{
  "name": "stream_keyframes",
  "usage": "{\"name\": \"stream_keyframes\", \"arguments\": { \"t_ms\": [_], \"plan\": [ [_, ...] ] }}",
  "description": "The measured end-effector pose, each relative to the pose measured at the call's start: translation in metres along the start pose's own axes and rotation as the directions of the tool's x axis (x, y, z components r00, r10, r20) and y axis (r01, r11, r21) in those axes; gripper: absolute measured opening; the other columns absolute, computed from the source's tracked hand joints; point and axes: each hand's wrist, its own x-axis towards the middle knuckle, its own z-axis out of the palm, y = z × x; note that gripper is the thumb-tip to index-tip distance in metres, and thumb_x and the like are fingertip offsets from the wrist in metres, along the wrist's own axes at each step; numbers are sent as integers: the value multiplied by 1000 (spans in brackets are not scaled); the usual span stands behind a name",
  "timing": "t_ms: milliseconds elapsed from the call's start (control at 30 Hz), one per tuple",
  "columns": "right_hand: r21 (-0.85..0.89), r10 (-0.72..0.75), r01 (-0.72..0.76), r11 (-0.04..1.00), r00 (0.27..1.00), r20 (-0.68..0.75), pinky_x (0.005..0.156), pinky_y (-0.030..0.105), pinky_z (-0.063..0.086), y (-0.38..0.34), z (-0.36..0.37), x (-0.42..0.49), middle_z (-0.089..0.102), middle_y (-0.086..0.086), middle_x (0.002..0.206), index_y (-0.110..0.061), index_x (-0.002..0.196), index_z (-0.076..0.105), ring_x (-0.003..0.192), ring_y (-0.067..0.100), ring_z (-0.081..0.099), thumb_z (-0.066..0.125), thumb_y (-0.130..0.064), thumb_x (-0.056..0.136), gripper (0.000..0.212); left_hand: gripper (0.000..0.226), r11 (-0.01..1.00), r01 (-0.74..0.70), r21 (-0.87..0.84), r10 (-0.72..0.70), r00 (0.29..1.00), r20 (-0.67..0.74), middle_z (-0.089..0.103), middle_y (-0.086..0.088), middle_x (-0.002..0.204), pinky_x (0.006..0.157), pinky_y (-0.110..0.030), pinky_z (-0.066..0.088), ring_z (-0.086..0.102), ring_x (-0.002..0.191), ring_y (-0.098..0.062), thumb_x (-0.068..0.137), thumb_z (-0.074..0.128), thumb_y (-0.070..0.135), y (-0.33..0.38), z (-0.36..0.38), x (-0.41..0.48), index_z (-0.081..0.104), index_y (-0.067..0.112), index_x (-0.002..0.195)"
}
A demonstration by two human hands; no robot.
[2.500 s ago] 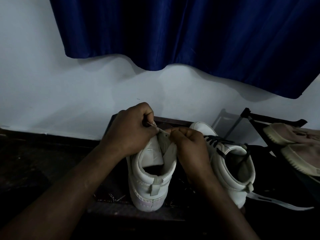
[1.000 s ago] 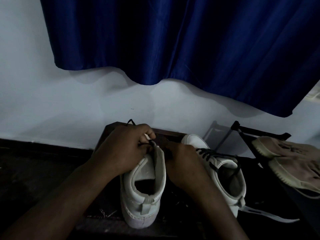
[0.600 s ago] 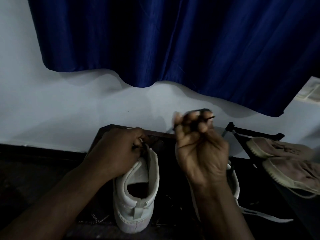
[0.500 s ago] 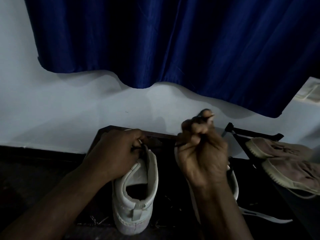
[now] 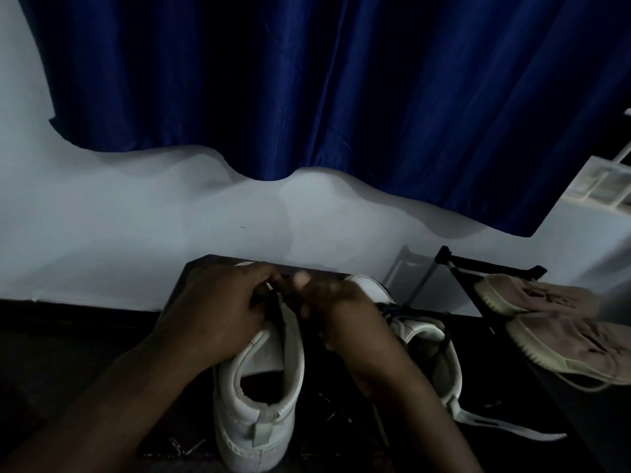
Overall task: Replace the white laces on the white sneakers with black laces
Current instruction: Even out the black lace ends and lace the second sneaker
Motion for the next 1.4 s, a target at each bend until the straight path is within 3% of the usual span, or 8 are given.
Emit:
{"name": "stream_keyframes", "arguments": {
  "t_ms": [100,167,267,533,833,1033,1200,1400],
  "plan": [
    [746,-26,14,666,1000,4,50,22,29,-8,-5,0,43,-4,59,-23,64,54,52,8,37,60,-46,93,38,31,1000,-4,30,4,1000,1,71,20,91,85,-34,54,66,92,-3,79,71,28,2,-2,0,72,38,108],
    [921,-180,95,377,983,-28,56,21,35,-12,-12,1,43,-7,61,-21,69,55,56,6,41,52,-45,101,40,32,999,8,36,-8,1000,1,66,25,81,84,-34,54,65,90,-2,78,79,23,3,-2,-1,72,38,105],
    [935,-330,244,257,932,-152,62,22,38,-16,-28,2,44,-9,62,-21,71,56,57,6,43,43,-44,107,44,35,999,13,38,-13,1000,0,60,31,76,86,-38,55,63,89,-4,76,81,20,6,-3,-2,70,41,102],
    [557,-437,598,576,802,-408,67,24,45,-32,-24,-13,57,-11,66,-28,67,66,63,7,51,53,-44,94,34,30,992,17,123,-17,1000,-5,66,18,93,85,-44,52,58,95,-15,72,60,36,7,1,1,70,41,101],
    [163,-293,316,935,944,-151,73,38,55,5,17,9,72,-3,80,-15,93,78,75,17,66,60,-42,103,34,31,947,180,-267,-180,983,24,76,19,94,84,-28,56,70,87,3,81,82,17,-3,-6,-2,78,37,105],
    [-437,-338,232,869,924,-182,86,28,51,25,11,22,76,-2,103,-20,104,79,97,14,68,68,-18,96,14,10,902,245,-357,-278,960,-45,70,12,77,62,-23,46,64,65,-5,81,83,35,6,-17,-14,74,32,83],
    [-338,-214,91,937,913,-347,65,11,45,23,7,21,74,-10,73,-25,90,62,76,4,69,81,-26,86,20,37,896,383,-226,-362,923,127,68,14,82,62,-25,44,63,70,3,68,82,60,16,-29,-34,63,33,85],
    [-151,-238,204,967,934,-266,81,43,61,17,18,16,78,-8,77,-27,96,66,78,13,75,78,-24,92,13,16,857,456,-241,-469,883,3,70,26,72,65,-26,46,64,70,6,72,75,46,12,-35,-39,74,30,71]
  ]
}}
